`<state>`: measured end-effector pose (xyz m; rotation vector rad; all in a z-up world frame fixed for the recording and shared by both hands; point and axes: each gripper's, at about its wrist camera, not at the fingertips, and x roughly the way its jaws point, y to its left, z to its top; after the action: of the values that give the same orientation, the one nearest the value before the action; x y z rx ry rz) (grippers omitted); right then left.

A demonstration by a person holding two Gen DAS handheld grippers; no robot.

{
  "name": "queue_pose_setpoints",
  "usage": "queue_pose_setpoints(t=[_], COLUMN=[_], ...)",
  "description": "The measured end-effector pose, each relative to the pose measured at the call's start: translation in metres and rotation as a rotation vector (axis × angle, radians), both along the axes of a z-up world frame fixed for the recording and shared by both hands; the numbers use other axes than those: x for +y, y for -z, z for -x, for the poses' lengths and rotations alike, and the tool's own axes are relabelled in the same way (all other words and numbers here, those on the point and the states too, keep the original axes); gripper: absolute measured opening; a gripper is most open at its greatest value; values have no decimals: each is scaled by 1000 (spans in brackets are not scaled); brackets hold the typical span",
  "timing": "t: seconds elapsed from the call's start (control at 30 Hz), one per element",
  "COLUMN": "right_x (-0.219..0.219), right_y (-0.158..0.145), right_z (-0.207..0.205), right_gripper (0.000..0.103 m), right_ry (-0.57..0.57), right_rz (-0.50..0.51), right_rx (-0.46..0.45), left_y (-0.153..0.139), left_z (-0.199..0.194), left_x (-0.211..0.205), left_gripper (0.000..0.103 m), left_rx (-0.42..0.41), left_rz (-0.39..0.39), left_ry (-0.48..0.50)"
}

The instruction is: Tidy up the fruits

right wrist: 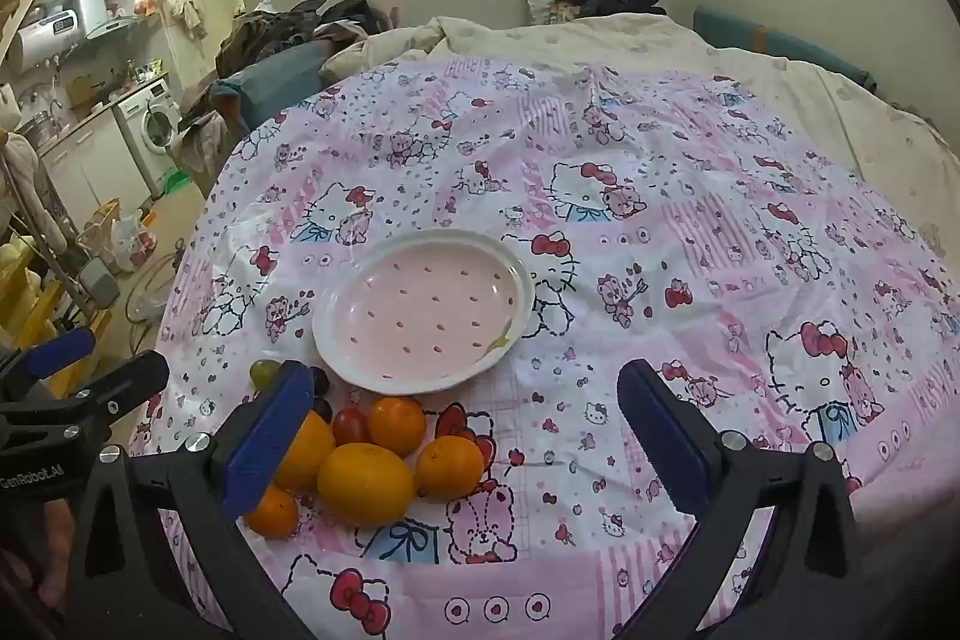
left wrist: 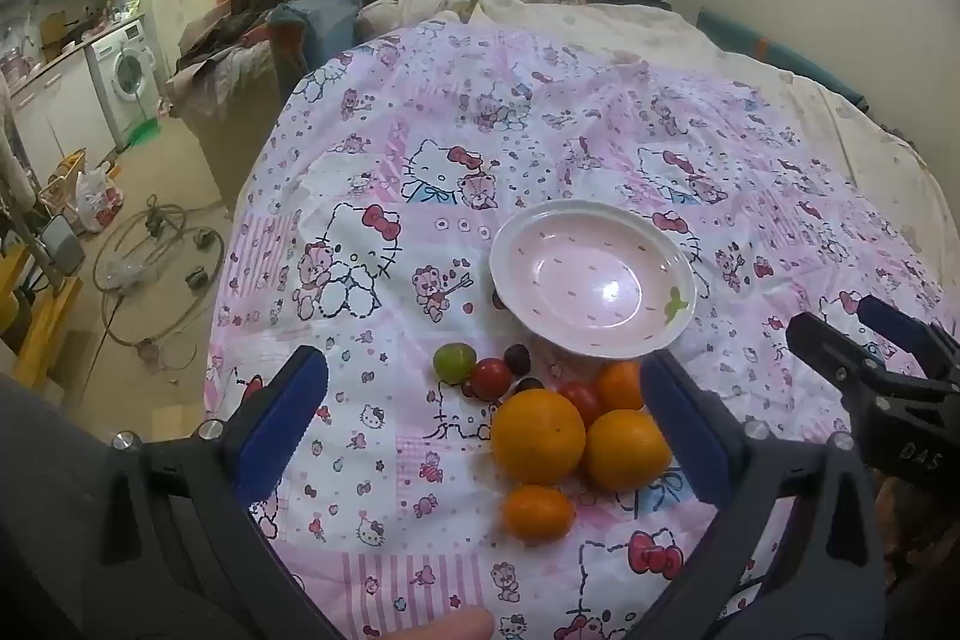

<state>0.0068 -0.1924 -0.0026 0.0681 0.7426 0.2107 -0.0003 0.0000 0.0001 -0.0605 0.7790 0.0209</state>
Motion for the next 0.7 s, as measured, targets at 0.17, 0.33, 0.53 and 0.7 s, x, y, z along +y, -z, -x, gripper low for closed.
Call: queue_pose_setpoints(t=[0.17,0.33,0.53,0.7], right_x=[0,1,1,1], right_y=[0,-1,0,-2], right_z=[1,0,-1,0], right_gripper=[103,103,103,103], right_ry=[2,6,5,3], right_rz=[8,-4,-3,-4], right_rx=[-6,1,-2,-4], left_y=[-2,1,1,0], left_z=[3,-1,0,0], left_x=[-2,1,-1,0], left_gripper=[103,103,103,103], left_rx=[-5,9,7,6], left_rz=[2,1,-1,-3], left_ry=[9,-2,-2,-3])
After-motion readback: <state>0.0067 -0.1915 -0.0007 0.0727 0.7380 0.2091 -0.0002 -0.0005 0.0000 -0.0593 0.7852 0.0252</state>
